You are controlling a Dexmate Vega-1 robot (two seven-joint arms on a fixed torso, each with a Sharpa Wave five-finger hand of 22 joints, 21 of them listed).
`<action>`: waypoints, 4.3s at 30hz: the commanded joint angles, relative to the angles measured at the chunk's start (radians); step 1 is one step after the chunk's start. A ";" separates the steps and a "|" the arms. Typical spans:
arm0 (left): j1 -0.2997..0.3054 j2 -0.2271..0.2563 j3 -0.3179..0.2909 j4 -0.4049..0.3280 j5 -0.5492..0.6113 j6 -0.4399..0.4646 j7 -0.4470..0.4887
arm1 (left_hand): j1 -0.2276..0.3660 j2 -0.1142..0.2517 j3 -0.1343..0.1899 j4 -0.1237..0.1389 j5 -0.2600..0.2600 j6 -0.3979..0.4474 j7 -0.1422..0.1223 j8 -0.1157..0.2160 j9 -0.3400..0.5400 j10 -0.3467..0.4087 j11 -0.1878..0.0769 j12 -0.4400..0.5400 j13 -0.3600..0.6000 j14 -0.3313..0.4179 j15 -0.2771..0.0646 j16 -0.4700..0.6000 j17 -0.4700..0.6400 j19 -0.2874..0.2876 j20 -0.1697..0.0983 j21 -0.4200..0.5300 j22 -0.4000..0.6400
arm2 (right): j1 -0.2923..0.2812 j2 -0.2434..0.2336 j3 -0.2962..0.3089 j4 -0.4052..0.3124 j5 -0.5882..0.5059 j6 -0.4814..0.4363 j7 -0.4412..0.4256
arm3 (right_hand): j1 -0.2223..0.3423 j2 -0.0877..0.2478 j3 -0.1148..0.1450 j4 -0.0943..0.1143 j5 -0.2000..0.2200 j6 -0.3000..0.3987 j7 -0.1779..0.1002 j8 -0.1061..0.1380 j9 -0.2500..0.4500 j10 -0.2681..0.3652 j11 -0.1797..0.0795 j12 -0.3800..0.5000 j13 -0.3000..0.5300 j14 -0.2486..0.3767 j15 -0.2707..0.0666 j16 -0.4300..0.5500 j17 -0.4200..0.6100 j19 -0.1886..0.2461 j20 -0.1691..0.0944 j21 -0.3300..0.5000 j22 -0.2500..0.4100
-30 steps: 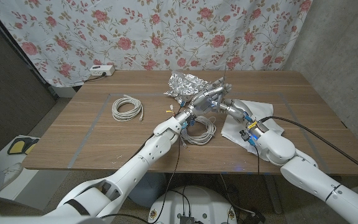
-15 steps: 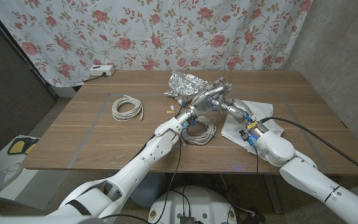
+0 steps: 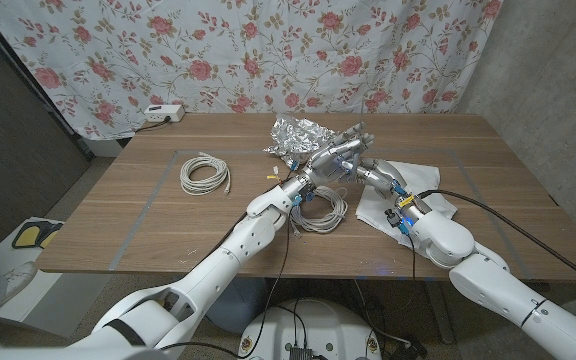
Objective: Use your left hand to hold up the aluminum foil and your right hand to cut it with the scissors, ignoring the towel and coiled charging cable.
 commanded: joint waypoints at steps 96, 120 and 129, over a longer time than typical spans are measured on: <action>0.131 0.258 -0.128 -0.245 -0.036 -0.139 0.022 | -0.401 -0.137 -0.207 0.067 0.020 -0.481 -0.006 -0.113 -0.110 -0.713 0.078 -0.156 -0.251 -0.549 0.183 -0.056 -0.122 -0.097 0.151 -0.001 0.006 | -0.048 -0.035 0.074 -0.037 0.483 -0.116 0.247 | -0.068 -0.046 -0.078 0.053 0.014 0.095 -0.008 0.264 0.222 0.297 -0.183 1.158 0.908 0.255 -0.135 0.803 0.776 0.172 -0.170 0.819 0.466; 0.159 0.283 -0.144 -0.271 -0.043 -0.156 0.034 | -0.407 -0.130 -0.211 0.066 0.022 -0.429 -0.008 -0.102 -0.110 -0.696 0.067 -0.144 -0.263 -0.535 0.172 -0.049 -0.123 -0.091 0.146 0.002 0.006 | -0.035 -0.033 0.068 -0.056 0.444 -0.128 0.226 | -0.289 -0.095 -0.207 0.166 0.043 0.166 0.007 0.344 0.285 0.338 -0.186 1.182 0.909 0.291 -0.133 0.945 0.776 0.240 -0.183 0.913 0.423; 0.178 0.292 -0.153 -0.286 -0.050 -0.166 0.038 | -0.409 -0.128 -0.212 0.065 0.023 -0.416 -0.010 -0.101 -0.110 -0.690 0.063 -0.140 -0.267 -0.533 0.169 -0.049 -0.123 -0.089 0.141 0.002 0.006 | -0.046 -0.047 0.070 -0.099 0.405 -0.134 0.170 | -0.562 -0.141 -0.364 0.303 0.072 0.159 0.032 0.461 0.351 0.382 -0.180 1.185 0.911 0.354 -0.132 0.963 0.779 0.255 -0.175 0.989 0.503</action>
